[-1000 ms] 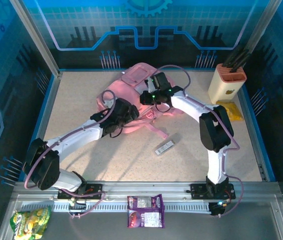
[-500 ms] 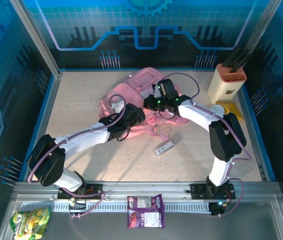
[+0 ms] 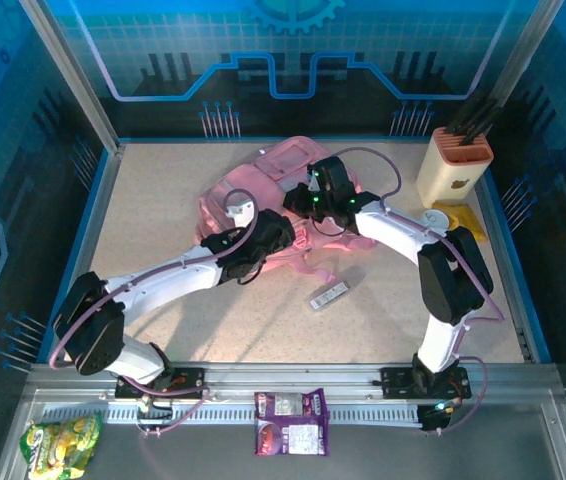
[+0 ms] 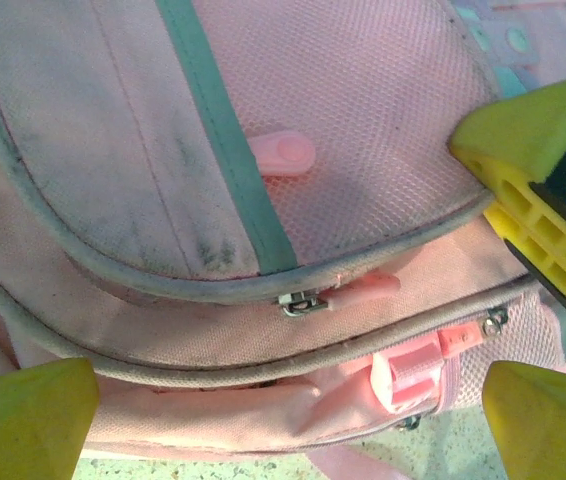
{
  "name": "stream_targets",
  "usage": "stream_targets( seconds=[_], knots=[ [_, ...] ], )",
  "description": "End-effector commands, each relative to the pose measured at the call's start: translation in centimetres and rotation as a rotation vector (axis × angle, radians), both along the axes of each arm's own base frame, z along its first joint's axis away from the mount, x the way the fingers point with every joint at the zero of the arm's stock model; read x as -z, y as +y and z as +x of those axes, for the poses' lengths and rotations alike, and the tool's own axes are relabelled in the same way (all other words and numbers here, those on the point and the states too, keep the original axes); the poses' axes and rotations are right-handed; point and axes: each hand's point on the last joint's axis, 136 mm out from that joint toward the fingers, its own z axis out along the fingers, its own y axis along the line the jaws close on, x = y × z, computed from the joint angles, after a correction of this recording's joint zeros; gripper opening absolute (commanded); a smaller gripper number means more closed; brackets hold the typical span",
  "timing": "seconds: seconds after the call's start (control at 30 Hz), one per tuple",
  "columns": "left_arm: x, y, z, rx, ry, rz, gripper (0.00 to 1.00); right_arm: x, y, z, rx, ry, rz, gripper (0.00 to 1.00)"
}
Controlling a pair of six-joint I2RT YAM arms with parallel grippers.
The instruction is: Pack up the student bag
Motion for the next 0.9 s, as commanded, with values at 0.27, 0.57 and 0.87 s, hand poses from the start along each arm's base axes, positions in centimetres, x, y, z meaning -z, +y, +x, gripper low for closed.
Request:
stream_targets(
  seconds=[0.27, 0.57, 0.87],
  knots=[
    [0.5, 1.0, 1.6, -0.17, -0.01, 0.008, 0.99, -7.7, 2.4, -0.6, -0.011, -0.155, 0.169, 0.0],
    [0.8, 3.8, 2.6, -0.345, -0.023, -0.003, 0.99, -7.4, 2.5, -0.9, -0.001, -0.143, 0.21, 0.0],
    [1.9, 7.0, 0.9, -0.381, 0.029, 0.085, 0.87, -7.6, 2.6, -0.3, 0.004, -0.153, 0.21, 0.0]
  ],
)
